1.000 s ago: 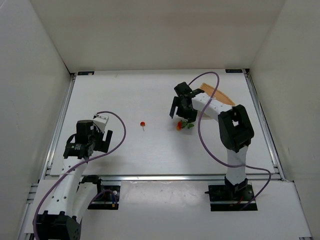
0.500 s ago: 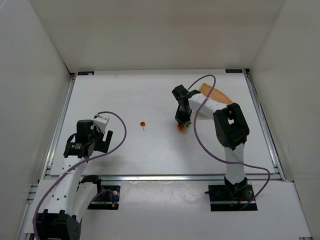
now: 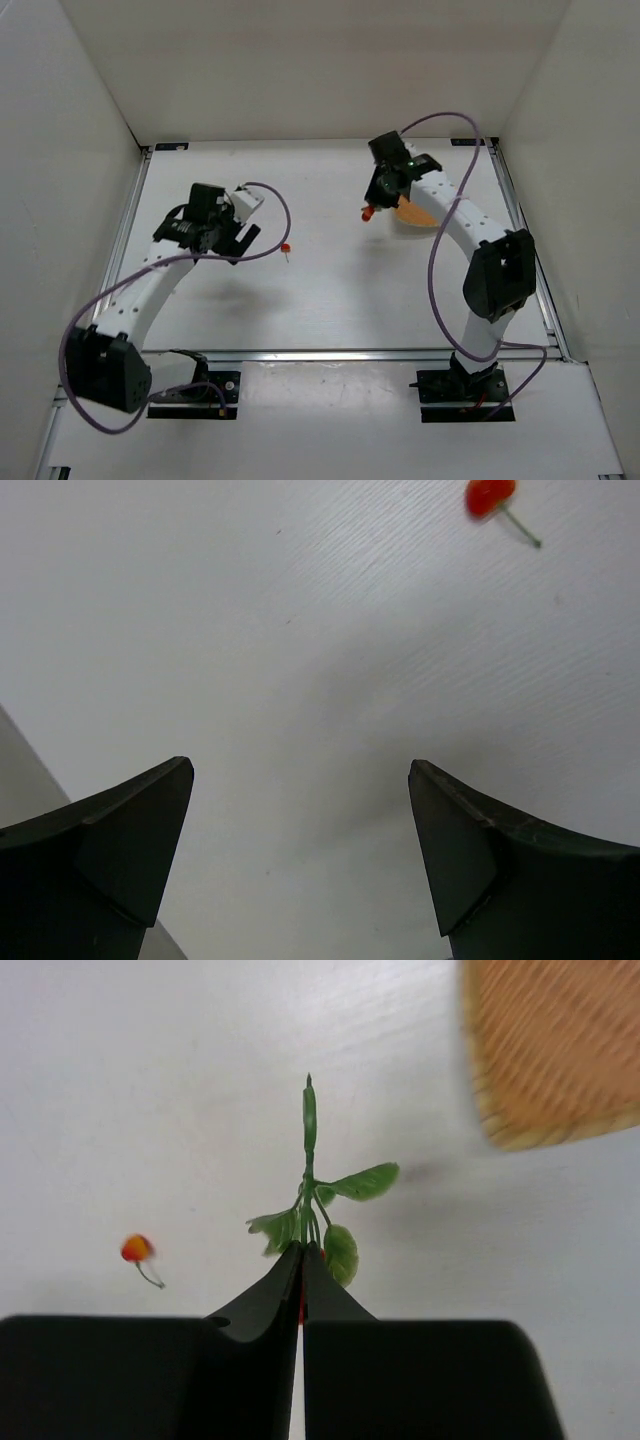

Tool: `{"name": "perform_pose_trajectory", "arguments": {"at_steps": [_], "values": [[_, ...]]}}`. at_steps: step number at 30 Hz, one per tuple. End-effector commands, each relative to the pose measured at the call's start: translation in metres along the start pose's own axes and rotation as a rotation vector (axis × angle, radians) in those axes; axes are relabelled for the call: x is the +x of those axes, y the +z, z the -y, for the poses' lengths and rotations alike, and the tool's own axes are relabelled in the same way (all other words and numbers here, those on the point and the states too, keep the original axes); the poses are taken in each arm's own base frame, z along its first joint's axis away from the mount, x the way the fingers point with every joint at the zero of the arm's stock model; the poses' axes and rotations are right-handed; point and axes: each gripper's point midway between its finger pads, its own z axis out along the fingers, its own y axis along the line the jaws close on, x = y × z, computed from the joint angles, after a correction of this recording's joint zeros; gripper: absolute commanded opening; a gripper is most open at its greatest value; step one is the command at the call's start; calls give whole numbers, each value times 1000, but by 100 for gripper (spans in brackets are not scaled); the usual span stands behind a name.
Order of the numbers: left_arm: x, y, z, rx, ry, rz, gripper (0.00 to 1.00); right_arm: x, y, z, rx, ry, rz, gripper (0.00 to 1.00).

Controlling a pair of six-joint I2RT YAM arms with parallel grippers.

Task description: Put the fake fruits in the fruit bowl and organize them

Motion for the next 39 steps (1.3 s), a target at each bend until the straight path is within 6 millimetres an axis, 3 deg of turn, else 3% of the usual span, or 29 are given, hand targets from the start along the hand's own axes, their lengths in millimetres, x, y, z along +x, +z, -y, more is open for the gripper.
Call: {"name": "perform_pose_trajectory", "arguments": {"at_steps": [1, 3, 4, 5, 6, 7, 8, 10, 12, 15, 16, 19, 21, 23, 31, 39], "values": [[-33, 16, 27, 98, 34, 11, 100, -60, -7, 36, 53, 83, 91, 0], [-38, 37, 42, 152, 32, -34, 100, -72, 11, 61, 109, 120, 59, 0], [-53, 40, 50, 173, 30, -16, 100, -76, 17, 68, 129, 133, 48, 0], [-58, 46, 55, 183, 30, -24, 100, -91, 17, 69, 128, 150, 68, 0], [-62, 51, 59, 194, 29, -32, 100, -98, 23, 83, 153, 175, 63, 0], [-60, 65, 68, 220, 27, -65, 100, -96, 38, 91, 181, 183, 34, 0], [-74, 68, 70, 220, 15, -45, 100, -99, 43, 96, 182, 195, 28, 0], [-74, 83, 78, 244, 8, -76, 100, -101, 59, 108, 188, 224, -6, 2], [-81, 91, 80, 254, -5, -75, 100, -98, 72, 113, 173, 232, -48, 11], [-79, 107, 90, 279, -14, -111, 100, -98, 75, 115, 150, 217, -66, 46], [-81, 110, 92, 291, -15, -110, 100, -101, 70, 113, 144, 218, -55, 60], [-74, 126, 99, 313, -15, -147, 92, -105, 56, 116, 148, 180, -25, 70], [-67, 137, 105, 332, -15, -179, 82, -105, 42, 118, 147, 171, 0, 70], [-61, 147, 109, 338, -23, -205, 80, -113, 26, 117, 130, 162, 53, 70], [-54, 171, 115, 338, -49, -256, 69, -98, -1, 124, 123, 163, 86, 70], [-55, 181, 115, 329, -58, -267, 30, -93, -21, 131, 118, 191, 128, 69]]}}
